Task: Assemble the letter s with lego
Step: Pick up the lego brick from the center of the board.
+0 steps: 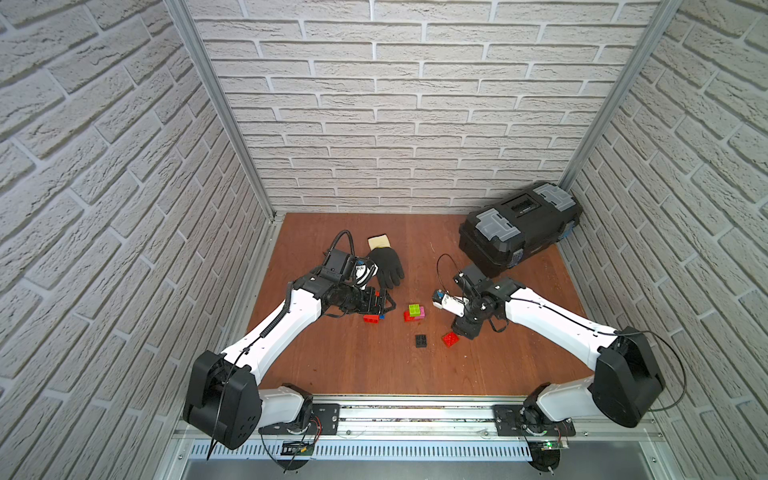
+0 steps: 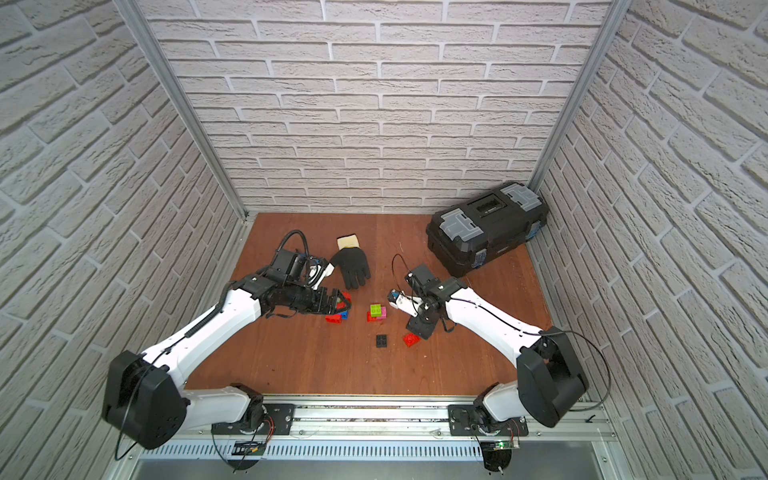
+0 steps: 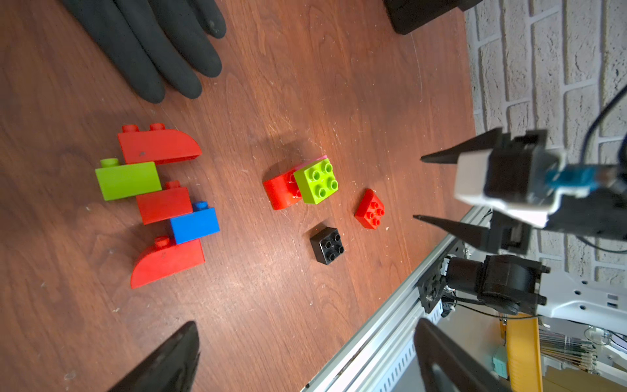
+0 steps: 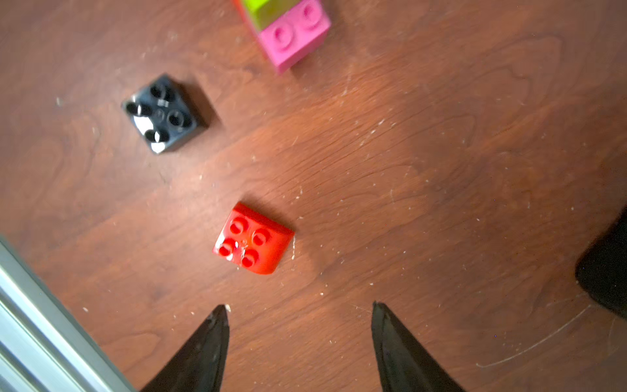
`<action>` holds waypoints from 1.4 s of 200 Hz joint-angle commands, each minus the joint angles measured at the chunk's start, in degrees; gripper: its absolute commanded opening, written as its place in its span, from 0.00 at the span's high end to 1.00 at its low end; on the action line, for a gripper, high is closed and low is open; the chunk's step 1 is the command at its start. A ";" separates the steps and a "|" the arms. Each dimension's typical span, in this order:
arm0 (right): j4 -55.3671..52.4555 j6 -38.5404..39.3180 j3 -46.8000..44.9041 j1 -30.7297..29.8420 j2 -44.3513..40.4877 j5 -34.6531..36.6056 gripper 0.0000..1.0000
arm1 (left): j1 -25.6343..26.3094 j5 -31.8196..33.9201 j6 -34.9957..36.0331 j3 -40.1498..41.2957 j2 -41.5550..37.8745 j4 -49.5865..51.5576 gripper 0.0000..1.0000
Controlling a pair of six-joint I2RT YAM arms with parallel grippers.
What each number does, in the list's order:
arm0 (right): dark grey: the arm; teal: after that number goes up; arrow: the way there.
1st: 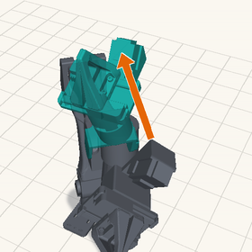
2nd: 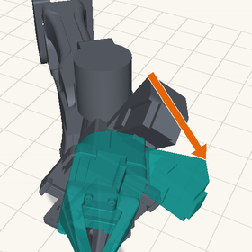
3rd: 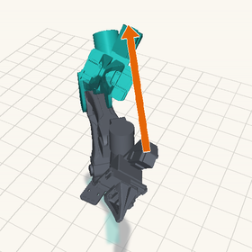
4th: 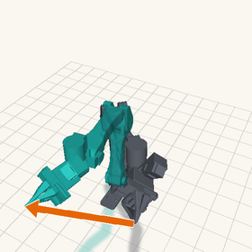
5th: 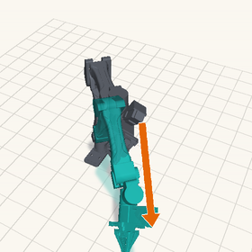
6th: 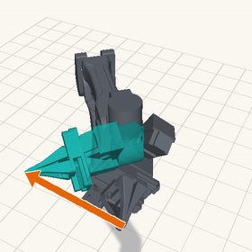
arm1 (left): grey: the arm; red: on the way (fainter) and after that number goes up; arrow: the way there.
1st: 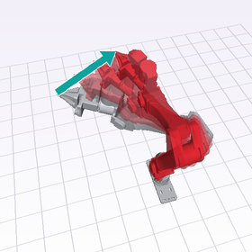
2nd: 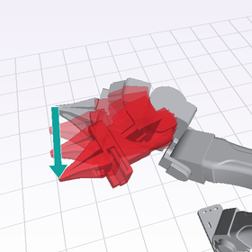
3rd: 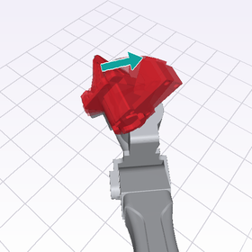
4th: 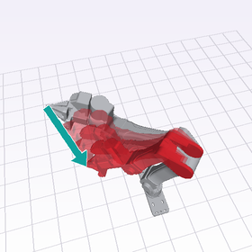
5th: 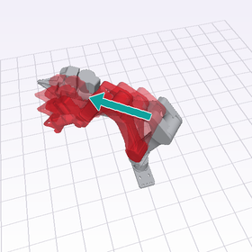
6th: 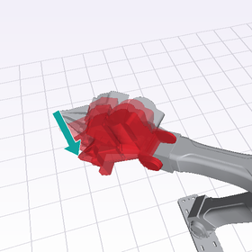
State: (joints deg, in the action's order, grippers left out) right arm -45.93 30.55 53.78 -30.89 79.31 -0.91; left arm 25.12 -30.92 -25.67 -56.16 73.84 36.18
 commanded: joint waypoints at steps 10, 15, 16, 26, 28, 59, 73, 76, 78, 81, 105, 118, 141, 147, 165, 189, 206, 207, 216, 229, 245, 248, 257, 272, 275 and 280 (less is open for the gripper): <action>8.81 18.60 -9.24 0.18 -6.69 0.82 0.31 | -0.65 -0.11 1.59 -1.10 -0.59 0.37 0.02; 9.91 19.73 -10.16 0.20 -7.18 0.71 0.31 | -0.71 -0.16 1.77 -1.01 -0.58 0.34 0.02; 10.04 19.95 -10.30 0.17 -7.21 0.63 0.31 | -0.74 -0.13 1.81 -0.99 -0.56 0.36 0.02; 10.67 23.00 -11.15 0.22 -7.46 0.28 0.31 | -0.96 -0.11 1.90 -0.85 -0.59 0.46 0.02; 10.84 23.58 -11.28 0.22 -7.47 0.35 0.31 | -1.00 -0.15 1.82 -0.81 -0.55 0.46 0.02; 12.25 26.61 -11.66 0.16 -5.91 -1.31 0.30 | -1.26 -0.17 1.78 -0.62 -0.24 0.20 0.02; 13.69 27.16 -11.36 0.22 -4.05 -2.61 0.31 | -1.24 -0.22 1.66 -0.70 0.06 -0.06 0.02; 13.94 27.27 -11.27 0.14 -3.72 -3.14 0.31 | -1.28 -0.21 1.73 -0.70 0.11 -0.11 0.02; 14.14 27.28 -11.16 0.14 -3.59 -3.47 0.31 | -1.23 -0.22 1.73 -0.75 0.19 -0.12 0.02; 14.38 27.33 -11.08 0.13 -3.12 -4.09 0.31 | -1.22 -0.24 1.67 -0.78 0.22 -0.11 0.02; 14.70 28.48 -10.09 -0.55 0.23 -5.85 0.31 | -1.25 -0.11 1.70 -1.14 0.09 0.31 0.02; 14.29 29.07 -9.44 -0.82 1.65 -6.38 0.32 | -1.30 0.20 1.86 -1.14 -0.24 0.68 0.02; 15.75 29.22 -8.87 -1.20 3.40 -7.14 0.34 | -1.39 0.51 2.20 -1.14 -0.47 1.32 0.02; 15.83 29.42 -8.57 -1.34 4.08 -7.44 0.34 | -1.39 0.51 2.17 -1.09 -0.54 1.34 0.02; 15.13 29.40 -7.30 -2.23 6.15 -7.79 0.35 | -1.48 0.55 2.15 -1.06 -0.26 1.22 0.02; 15.39 29.75 -6.94 -2.68 7.99 -7.71 0.40 | -1.43 0.68 2.08 -1.05 -0.28 1.27 0.02; 15.18 30.01 -6.59 -2.94 8.90 -7.48 0.45 | -1.51 0.77 2.24 -1.14 -0.43 1.54 0.02; 15.18 30.01 -6.54 -2.94 8.96 -7.46 0.45 | -1.50 0.77 2.27 -1.14 -0.44 1.57 0.02; 15.30 30.10 -6.53 -3.03 9.34 -7.43 0.46 | -1.48 0.82 2.23 -1.13 -0.49 1.66 0.02; 15.48 30.19 -6.50 -3.28 9.76 -7.43 0.50 | -1.52 0.86 2.34 -1.15 -0.38 1.74 0.02; 15.52 30.21 -6.32 -3.60 10.12 -7.40 0.55 | -1.56 0.82 2.37 -1.22 -0.28 1.72 0.02; 15.52 30.19 -6.32 -3.64 10.16 -7.31 0.56 | -1.51 0.81 2.37 -1.24 -0.28 1.78 0.02; 15.44 30.27 -6.18 -3.73 10.33 -7.18 0.60 | -1.48 0.86 2.23 -1.14 -0.29 1.69 0.02; 15.26 30.13 -6.10 -3.89 10.00 -7.22 0.65 | -1.54 0.79 2.22 -1.14 -0.28 1.67 0.02; 15.19 30.03 -6.04 -3.97 9.99 -7.28 0.66 | -1.49 0.85 2.29 -1.10 -0.28 1.62 0.02; 15.02 29.85 -5.82 -4.07 9.76 -7.46 0.67 | -1.53 0.80 2.28 -1.16 -0.30 1.70 0.02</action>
State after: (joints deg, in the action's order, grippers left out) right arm -30.89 60.45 46.61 -34.28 88.86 -7.38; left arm 24.03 -30.63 -24.47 -56.16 73.87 37.36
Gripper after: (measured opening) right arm 0.361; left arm 0.982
